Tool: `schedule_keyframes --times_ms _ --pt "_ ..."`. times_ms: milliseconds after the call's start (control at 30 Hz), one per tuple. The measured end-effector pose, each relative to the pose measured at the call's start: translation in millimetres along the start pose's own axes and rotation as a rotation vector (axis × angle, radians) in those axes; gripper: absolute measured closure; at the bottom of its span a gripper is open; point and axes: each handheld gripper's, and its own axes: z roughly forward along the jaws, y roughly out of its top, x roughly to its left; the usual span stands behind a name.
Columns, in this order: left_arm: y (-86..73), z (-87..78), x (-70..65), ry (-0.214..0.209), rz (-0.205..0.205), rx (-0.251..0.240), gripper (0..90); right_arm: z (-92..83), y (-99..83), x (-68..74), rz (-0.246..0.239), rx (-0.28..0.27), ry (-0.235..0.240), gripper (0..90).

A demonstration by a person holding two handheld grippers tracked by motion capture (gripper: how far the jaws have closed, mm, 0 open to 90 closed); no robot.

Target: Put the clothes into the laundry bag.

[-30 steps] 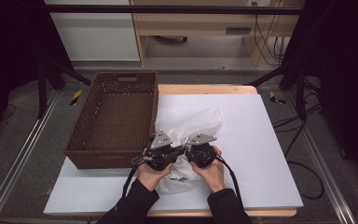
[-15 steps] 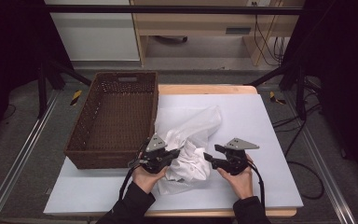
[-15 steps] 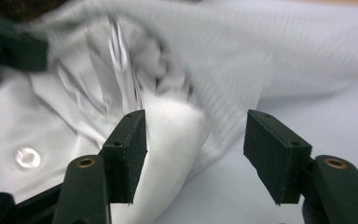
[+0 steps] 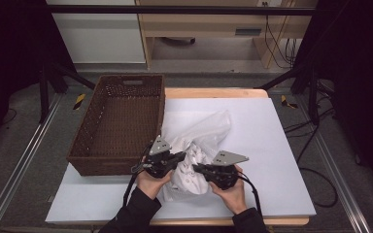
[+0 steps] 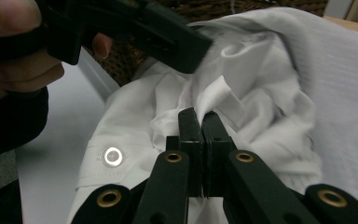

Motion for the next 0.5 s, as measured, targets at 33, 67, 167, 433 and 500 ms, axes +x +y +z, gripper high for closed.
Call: schedule_keyframes --times_ms 33,67,167,433,500 --pt "1.8 -1.2 -1.9 -0.002 0.010 0.001 89.0 6.3 3.0 1.9 -0.008 0.003 -0.013 89.4" --pt "2.8 -2.1 -3.8 -0.006 0.016 0.001 89.1 12.9 5.1 1.5 0.000 0.007 -0.031 89.4" --pt "1.9 -3.5 -8.4 -0.015 0.030 0.002 89.1 35.7 5.9 -7.3 0.028 0.041 -0.093 89.5" --pt "-16.2 5.7 -4.2 -0.013 0.018 0.031 89.0 52.4 -3.3 -23.2 0.017 0.067 -0.217 85.2" --pt "-19.5 6.4 -0.4 -0.010 0.008 0.035 89.0 38.2 -1.5 -23.9 0.032 0.033 -0.194 78.6"
